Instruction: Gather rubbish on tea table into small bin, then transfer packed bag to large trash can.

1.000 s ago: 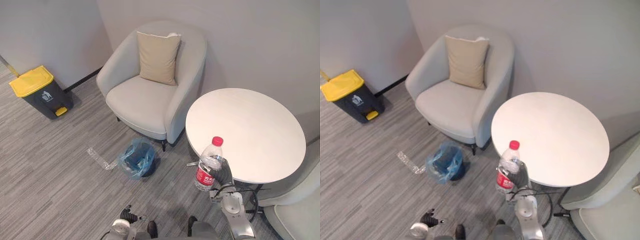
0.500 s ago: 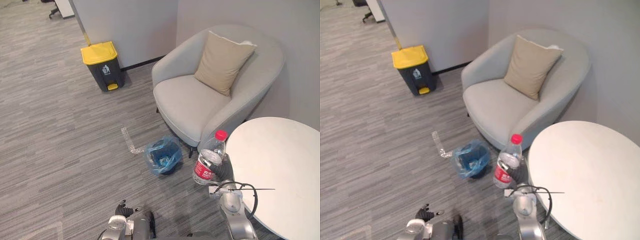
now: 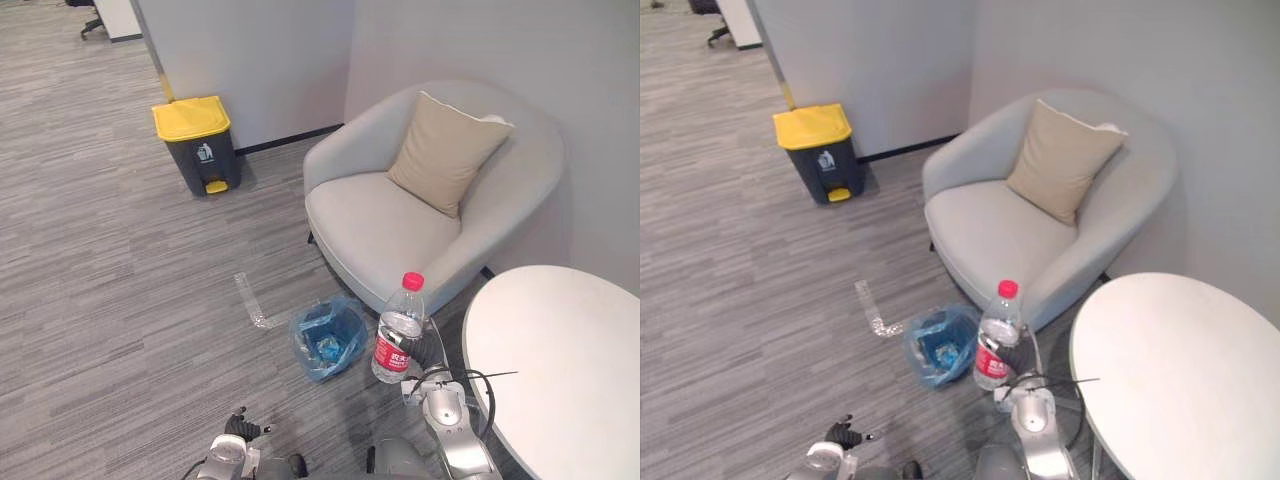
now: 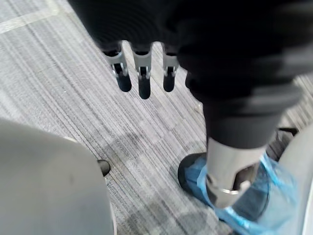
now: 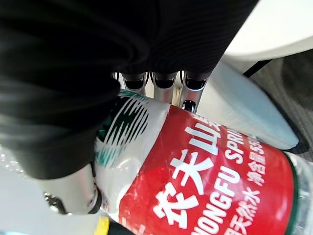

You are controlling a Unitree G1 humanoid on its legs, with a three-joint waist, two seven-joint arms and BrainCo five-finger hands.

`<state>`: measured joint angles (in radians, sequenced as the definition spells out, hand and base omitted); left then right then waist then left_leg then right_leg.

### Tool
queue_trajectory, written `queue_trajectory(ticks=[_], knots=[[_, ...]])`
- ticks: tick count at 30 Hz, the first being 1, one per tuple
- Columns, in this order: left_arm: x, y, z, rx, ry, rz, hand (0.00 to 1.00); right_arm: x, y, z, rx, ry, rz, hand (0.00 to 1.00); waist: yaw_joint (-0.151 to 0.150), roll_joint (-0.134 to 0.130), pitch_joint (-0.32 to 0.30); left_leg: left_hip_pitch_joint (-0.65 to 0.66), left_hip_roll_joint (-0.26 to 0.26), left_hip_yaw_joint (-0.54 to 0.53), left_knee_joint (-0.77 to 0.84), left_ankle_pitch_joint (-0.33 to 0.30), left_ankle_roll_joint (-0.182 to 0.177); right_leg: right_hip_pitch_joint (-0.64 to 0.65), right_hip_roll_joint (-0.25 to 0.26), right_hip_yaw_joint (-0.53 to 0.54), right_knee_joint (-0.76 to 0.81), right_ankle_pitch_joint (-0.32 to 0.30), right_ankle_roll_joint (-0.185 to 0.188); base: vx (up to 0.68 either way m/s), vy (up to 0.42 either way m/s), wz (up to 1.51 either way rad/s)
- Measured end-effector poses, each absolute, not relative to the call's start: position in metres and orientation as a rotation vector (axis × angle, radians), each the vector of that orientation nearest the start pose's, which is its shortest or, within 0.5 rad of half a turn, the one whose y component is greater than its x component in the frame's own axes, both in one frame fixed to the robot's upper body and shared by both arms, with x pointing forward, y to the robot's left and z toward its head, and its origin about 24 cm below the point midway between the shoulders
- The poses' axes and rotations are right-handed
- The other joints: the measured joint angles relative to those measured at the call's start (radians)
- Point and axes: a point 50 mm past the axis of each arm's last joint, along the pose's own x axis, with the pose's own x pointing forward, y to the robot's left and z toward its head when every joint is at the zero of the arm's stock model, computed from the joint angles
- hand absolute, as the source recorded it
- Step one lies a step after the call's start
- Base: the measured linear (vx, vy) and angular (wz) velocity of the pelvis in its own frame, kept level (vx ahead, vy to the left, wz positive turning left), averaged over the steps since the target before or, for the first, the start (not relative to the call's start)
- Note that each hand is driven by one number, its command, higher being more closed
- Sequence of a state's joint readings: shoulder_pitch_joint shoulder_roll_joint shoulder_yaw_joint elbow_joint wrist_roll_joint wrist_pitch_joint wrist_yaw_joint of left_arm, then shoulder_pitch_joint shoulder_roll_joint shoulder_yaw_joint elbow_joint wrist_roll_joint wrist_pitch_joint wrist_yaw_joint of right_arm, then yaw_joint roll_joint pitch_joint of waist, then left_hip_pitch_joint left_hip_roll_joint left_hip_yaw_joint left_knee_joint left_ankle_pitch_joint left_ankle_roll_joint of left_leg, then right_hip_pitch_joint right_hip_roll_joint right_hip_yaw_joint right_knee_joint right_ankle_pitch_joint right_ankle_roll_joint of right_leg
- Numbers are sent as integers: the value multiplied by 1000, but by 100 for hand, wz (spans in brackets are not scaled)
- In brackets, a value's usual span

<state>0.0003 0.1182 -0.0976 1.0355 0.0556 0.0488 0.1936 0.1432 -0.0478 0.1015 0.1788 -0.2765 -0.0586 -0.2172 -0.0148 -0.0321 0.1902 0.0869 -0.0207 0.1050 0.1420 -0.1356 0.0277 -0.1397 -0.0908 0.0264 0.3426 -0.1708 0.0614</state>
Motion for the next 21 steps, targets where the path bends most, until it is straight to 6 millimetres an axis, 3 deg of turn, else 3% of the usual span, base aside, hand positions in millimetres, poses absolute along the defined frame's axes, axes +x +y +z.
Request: queue_trajectory(ticks=[1,5,9,14,16,21], knots=[[128,195,-152,318,1062,132,0,210,-152,-26,-339,230,-103,100,2,-31,0,4,-23,-31,13,-15,-16,3,-21,9,-26,71,0,176,-184,70],[119,187,-157,236,1097,175,0,207,-156,-29,-381,248,-65,100,8,39,-21,3,43,-70,20,-44,-52,62,33,-30,-118,90,-21,155,-137,19],[117,188,-157,213,1104,196,0,205,-155,-30,-377,253,-61,100,8,37,-23,21,71,-92,-3,-43,-71,108,63,-60,-177,105,-37,97,-79,13],[118,191,-157,215,1100,231,0,207,-151,-34,-397,259,-21,100,7,38,-15,-23,66,-121,8,-43,-71,96,54,-88,-191,106,-38,38,8,15],[128,190,-153,219,1065,245,0,217,-142,-32,-431,229,42,100,8,40,21,-96,52,-142,57,-43,-71,37,38,-107,-152,101,-34,-67,15,36],[184,180,-128,143,879,296,0,261,-115,2,-496,45,112,100,28,56,168,-412,21,-172,271,-67,-74,-250,-9,-151,51,63,-42,-207,8,39]])
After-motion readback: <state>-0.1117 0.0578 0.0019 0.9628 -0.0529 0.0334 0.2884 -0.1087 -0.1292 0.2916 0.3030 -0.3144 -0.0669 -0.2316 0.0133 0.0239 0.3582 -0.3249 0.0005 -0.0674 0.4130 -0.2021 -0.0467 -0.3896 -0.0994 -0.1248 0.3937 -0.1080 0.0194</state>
